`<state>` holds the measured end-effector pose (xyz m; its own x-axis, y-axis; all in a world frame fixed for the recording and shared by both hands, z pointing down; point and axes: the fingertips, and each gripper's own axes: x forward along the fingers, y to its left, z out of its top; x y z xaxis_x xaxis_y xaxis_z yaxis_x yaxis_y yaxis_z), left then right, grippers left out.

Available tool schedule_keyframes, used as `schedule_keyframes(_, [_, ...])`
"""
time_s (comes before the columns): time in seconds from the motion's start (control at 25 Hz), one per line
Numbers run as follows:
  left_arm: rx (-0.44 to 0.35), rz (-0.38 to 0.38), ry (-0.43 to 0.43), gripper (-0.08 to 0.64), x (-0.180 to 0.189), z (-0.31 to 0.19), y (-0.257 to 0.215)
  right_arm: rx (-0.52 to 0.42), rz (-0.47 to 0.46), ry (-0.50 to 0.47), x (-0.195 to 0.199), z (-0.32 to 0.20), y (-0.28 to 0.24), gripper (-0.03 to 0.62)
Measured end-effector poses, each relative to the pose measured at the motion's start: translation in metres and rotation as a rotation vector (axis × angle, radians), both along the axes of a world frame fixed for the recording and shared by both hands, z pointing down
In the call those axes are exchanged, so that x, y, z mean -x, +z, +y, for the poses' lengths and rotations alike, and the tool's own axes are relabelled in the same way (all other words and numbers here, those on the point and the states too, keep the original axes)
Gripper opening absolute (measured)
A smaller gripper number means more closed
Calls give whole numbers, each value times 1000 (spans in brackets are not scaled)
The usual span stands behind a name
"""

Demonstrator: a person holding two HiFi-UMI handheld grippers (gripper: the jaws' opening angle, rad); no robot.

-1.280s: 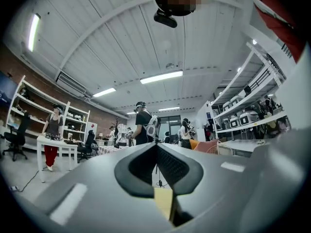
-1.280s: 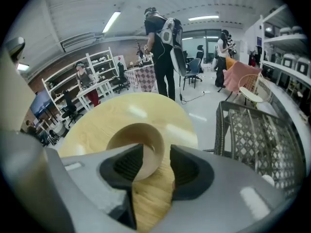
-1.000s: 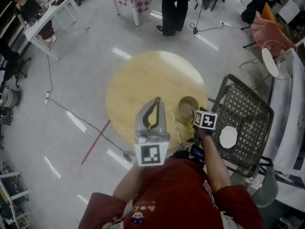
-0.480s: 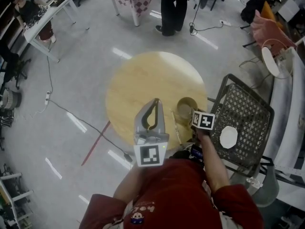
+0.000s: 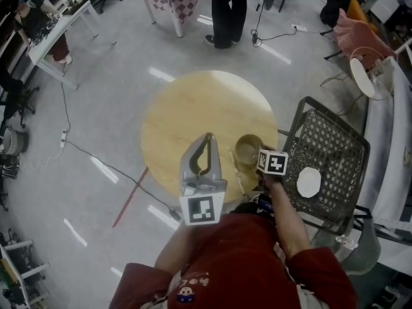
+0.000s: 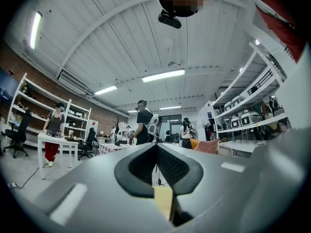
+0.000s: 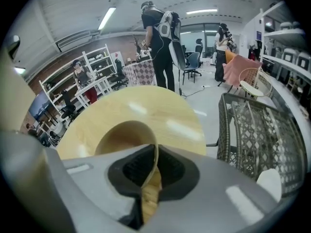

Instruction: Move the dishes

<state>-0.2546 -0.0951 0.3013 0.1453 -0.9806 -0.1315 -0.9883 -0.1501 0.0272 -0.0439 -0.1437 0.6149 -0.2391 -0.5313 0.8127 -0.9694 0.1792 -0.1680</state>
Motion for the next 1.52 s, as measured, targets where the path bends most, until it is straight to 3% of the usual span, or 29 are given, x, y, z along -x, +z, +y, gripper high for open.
schedule_keyframes(0.68, [-4,11,101,6,-44,-7,-5,-52,-41,96,-39,3,-32,15])
schedule_keyframes(1.52, [-26,12,443,6,-197,-4,-16,-81,-30,458,-207,74,-54,15])
